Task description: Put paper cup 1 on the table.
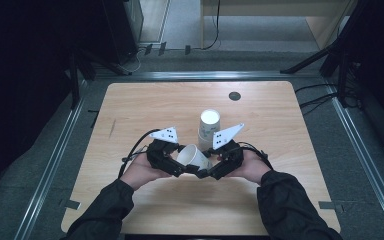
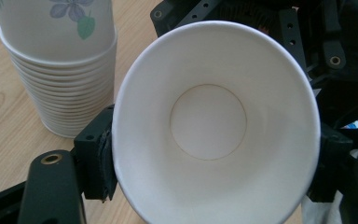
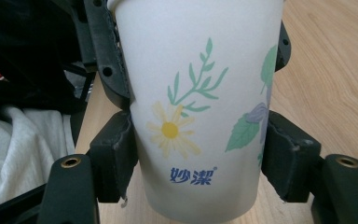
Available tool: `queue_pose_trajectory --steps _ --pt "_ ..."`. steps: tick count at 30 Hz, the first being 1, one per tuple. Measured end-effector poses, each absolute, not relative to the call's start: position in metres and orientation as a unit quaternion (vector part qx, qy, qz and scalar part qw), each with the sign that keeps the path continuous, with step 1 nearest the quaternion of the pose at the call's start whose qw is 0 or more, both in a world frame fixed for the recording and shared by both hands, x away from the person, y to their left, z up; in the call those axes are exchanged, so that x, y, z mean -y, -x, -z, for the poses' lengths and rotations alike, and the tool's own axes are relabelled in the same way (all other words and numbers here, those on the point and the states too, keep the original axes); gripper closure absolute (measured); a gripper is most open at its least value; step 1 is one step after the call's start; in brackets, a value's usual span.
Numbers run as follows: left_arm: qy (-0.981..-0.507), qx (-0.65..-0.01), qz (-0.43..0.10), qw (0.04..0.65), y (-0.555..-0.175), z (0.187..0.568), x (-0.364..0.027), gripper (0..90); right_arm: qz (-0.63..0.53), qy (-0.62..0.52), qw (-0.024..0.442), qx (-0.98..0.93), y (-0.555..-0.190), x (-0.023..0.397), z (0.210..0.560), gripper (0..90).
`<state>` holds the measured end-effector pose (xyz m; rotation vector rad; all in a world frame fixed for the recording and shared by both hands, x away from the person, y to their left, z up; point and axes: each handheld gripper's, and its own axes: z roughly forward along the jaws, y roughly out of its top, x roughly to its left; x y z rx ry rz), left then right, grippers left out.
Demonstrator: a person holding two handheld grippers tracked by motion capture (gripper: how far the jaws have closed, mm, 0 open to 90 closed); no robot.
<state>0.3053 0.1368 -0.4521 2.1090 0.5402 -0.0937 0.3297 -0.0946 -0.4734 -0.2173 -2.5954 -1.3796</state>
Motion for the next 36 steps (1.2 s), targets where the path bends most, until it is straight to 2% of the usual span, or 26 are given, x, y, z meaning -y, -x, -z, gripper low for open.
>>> queue_pose_trajectory --steps 7,12,18,25,29,36 --pt "-0.865 -0.211 0.029 0.453 -0.304 0.451 -0.135 24.8 0.461 0.071 0.098 0.879 -0.330 0.093 0.475 33.1" --pt "-0.865 -0.210 0.029 0.455 -0.304 0.447 -0.139 24.9 0.458 0.076 0.096 0.880 -0.331 0.094 0.475 27.3" --pt "-0.863 -0.216 0.018 0.456 -0.304 0.438 -0.147 24.9 0.453 0.084 0.099 0.882 -0.333 0.097 0.477 27.0" --pt "-0.857 -0.241 0.003 0.456 -0.309 0.425 -0.168 24.9 0.456 0.091 0.087 0.881 -0.333 0.102 0.477 27.0" --pt "-0.863 -0.254 -0.025 0.436 -0.311 0.421 -0.183 24.9 0.456 0.100 0.084 0.880 -0.333 0.107 0.477 26.8" --pt "-0.865 -0.283 -0.023 0.414 -0.320 0.421 -0.205 24.8 0.459 0.111 0.075 0.878 -0.333 0.112 0.477 24.9"
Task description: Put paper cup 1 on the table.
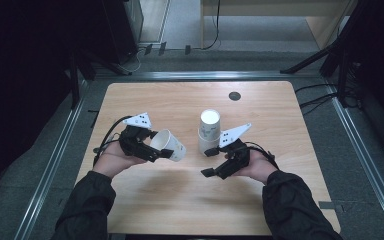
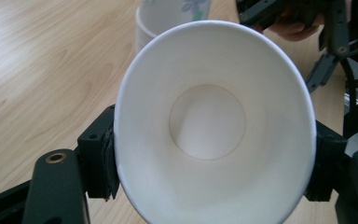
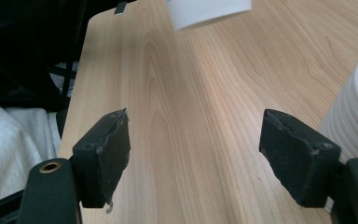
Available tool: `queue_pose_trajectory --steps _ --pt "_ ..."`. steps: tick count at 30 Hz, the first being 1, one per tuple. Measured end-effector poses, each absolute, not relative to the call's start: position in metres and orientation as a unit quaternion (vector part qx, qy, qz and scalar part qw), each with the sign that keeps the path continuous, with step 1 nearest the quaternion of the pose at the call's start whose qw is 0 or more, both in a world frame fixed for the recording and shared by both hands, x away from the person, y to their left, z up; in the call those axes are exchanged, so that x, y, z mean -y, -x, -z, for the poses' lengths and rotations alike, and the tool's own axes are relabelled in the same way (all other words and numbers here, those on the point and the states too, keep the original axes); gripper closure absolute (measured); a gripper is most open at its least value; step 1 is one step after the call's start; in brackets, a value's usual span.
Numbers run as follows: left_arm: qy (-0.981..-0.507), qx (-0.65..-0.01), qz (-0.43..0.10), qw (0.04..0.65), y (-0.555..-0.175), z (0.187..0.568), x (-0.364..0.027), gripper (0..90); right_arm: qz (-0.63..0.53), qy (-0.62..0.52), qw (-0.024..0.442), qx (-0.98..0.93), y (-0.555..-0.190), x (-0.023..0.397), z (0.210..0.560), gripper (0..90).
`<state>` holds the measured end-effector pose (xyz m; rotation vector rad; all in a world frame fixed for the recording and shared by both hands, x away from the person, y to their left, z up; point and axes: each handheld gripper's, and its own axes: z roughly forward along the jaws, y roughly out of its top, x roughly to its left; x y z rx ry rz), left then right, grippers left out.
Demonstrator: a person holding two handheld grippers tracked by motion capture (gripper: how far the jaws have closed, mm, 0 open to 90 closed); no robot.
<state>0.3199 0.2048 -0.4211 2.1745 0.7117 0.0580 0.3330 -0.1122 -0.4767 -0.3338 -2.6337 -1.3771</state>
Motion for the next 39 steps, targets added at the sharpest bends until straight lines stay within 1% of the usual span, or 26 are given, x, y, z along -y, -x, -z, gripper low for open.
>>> queue_pose_trajectory --steps 10,12,14,18,30,33,37,39 --pt "-0.866 -0.320 -0.047 0.380 -0.334 0.424 -0.234 24.8 0.459 0.123 0.055 0.878 -0.332 0.120 0.477 24.0" --pt "-0.866 -0.328 -0.047 0.374 -0.338 0.425 -0.240 24.8 0.459 0.126 0.049 0.878 -0.331 0.123 0.477 23.9" --pt "-0.867 -0.329 -0.033 0.373 -0.343 0.427 -0.245 24.8 0.459 0.131 0.047 0.877 -0.330 0.126 0.477 23.9" --pt "-0.868 -0.337 -0.039 0.364 -0.350 0.429 -0.255 24.8 0.457 0.138 0.040 0.878 -0.329 0.131 0.477 23.9" --pt "-0.861 -0.397 -0.068 0.311 -0.372 0.444 -0.274 24.8 0.453 0.162 0.031 0.876 -0.329 0.141 0.479 23.9" --pt "-0.859 -0.413 -0.078 0.294 -0.377 0.450 -0.279 24.8 0.451 0.164 0.031 0.877 -0.328 0.141 0.479 23.9" --pt "-0.857 -0.427 -0.104 0.269 -0.379 0.454 -0.282 24.8 0.448 0.160 0.032 0.879 -0.328 0.139 0.481 23.9" --pt "-0.856 -0.431 -0.105 0.264 -0.381 0.456 -0.282 24.7 0.446 0.160 0.034 0.880 -0.328 0.137 0.482 23.9"
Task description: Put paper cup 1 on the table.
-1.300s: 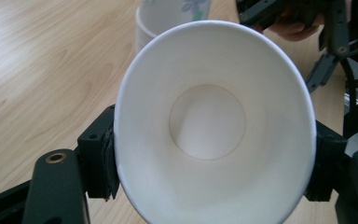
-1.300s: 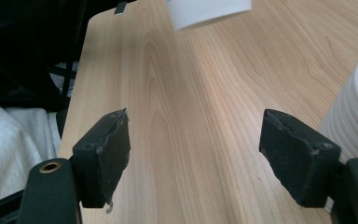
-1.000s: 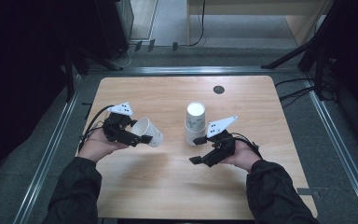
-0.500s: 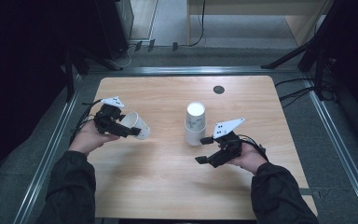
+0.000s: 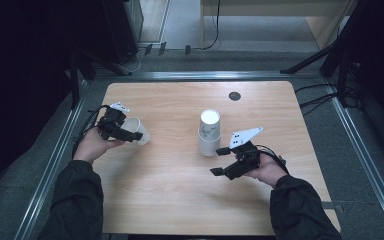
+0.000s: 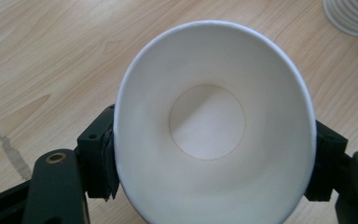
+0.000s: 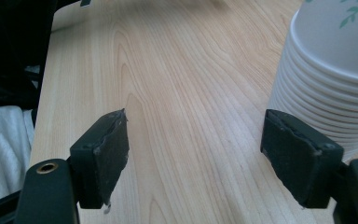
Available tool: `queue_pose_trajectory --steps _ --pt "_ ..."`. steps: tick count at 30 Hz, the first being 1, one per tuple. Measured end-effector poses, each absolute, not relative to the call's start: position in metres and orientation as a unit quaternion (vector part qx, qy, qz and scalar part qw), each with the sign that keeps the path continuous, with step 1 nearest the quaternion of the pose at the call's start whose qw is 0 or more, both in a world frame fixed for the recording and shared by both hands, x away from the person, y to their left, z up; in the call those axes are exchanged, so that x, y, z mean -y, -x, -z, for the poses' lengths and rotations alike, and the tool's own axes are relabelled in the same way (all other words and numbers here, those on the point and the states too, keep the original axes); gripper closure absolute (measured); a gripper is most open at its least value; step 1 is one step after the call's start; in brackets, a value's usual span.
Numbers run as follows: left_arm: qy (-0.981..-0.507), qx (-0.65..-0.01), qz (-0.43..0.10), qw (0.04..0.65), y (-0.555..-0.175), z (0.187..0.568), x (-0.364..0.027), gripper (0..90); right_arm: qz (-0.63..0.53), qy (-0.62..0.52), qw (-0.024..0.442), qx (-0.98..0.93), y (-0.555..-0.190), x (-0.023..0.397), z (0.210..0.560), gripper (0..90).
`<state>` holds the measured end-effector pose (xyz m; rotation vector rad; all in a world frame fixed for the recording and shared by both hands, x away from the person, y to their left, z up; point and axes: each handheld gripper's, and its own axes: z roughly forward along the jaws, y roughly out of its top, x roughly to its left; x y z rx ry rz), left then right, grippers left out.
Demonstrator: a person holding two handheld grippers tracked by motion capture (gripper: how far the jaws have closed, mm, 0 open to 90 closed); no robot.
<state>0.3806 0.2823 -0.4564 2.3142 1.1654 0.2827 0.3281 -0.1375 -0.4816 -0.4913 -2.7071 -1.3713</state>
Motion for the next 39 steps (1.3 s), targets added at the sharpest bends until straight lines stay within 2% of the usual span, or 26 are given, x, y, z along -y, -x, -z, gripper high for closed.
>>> queue_pose_trajectory --steps 17,27,35,39 --pt "-0.860 -0.464 -0.127 0.172 -0.391 0.478 -0.274 23.7 0.439 0.159 0.028 0.884 -0.328 0.137 0.483 23.9" --pt "-0.858 -0.466 -0.127 0.176 -0.392 0.480 -0.272 21.7 0.438 0.158 0.028 0.885 -0.328 0.137 0.483 23.9" --pt "-0.853 -0.475 -0.100 0.193 -0.393 0.481 -0.275 13.4 0.438 0.161 0.028 0.884 -0.330 0.139 0.483 23.9" --pt "-0.847 -0.480 -0.085 0.213 -0.392 0.478 -0.276 12.9 0.441 0.162 0.027 0.882 -0.331 0.141 0.482 23.9"
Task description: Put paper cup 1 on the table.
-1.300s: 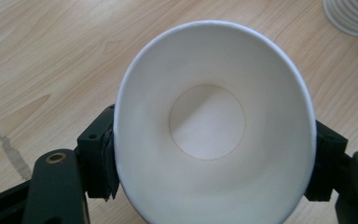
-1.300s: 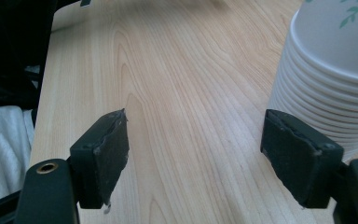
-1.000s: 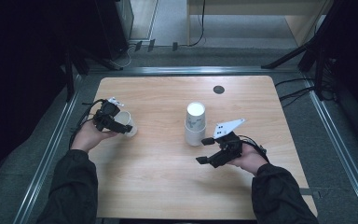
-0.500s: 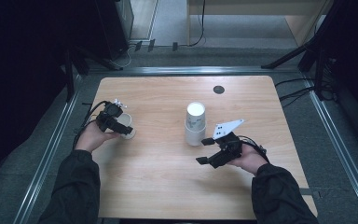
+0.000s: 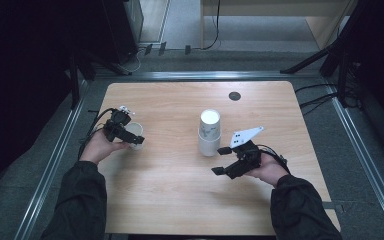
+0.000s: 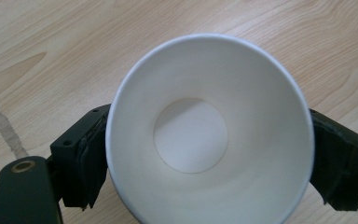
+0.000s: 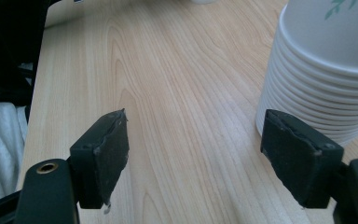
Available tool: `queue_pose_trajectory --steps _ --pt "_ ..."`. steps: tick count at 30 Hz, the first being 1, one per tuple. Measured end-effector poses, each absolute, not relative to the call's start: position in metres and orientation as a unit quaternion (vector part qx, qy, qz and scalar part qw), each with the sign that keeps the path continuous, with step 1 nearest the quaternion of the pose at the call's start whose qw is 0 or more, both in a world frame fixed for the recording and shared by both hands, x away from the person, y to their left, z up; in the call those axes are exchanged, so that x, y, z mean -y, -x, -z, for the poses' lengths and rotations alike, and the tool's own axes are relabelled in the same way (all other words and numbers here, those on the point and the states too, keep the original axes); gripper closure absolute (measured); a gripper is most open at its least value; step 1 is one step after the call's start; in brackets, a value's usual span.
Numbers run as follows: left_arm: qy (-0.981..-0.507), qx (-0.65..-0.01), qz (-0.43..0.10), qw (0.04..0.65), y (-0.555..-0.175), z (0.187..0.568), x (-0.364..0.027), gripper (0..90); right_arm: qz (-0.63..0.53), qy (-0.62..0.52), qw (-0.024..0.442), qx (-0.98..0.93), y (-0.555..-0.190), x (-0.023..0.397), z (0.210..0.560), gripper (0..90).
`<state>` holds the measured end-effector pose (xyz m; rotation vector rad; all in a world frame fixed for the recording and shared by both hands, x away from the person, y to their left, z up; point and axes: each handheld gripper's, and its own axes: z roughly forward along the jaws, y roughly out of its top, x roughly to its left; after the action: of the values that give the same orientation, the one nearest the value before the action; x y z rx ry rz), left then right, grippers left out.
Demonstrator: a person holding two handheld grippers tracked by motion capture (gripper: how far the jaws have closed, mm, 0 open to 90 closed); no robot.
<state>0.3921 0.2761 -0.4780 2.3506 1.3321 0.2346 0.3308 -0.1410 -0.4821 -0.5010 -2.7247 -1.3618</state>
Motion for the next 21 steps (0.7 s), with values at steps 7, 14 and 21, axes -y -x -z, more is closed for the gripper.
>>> queue_pose_trajectory --steps 7,14,21 --pt "-0.836 -0.488 -0.074 0.240 -0.388 0.469 -0.282 12.5 0.443 0.162 0.024 0.881 -0.331 0.145 0.480 23.5" --pt "-0.825 -0.491 -0.077 0.270 -0.380 0.455 -0.291 11.6 0.450 0.163 0.008 0.878 -0.334 0.152 0.475 21.8" --pt "-0.820 -0.481 -0.072 0.303 -0.369 0.439 -0.298 12.9 0.464 0.180 0.011 0.867 -0.337 0.160 0.465 18.2"
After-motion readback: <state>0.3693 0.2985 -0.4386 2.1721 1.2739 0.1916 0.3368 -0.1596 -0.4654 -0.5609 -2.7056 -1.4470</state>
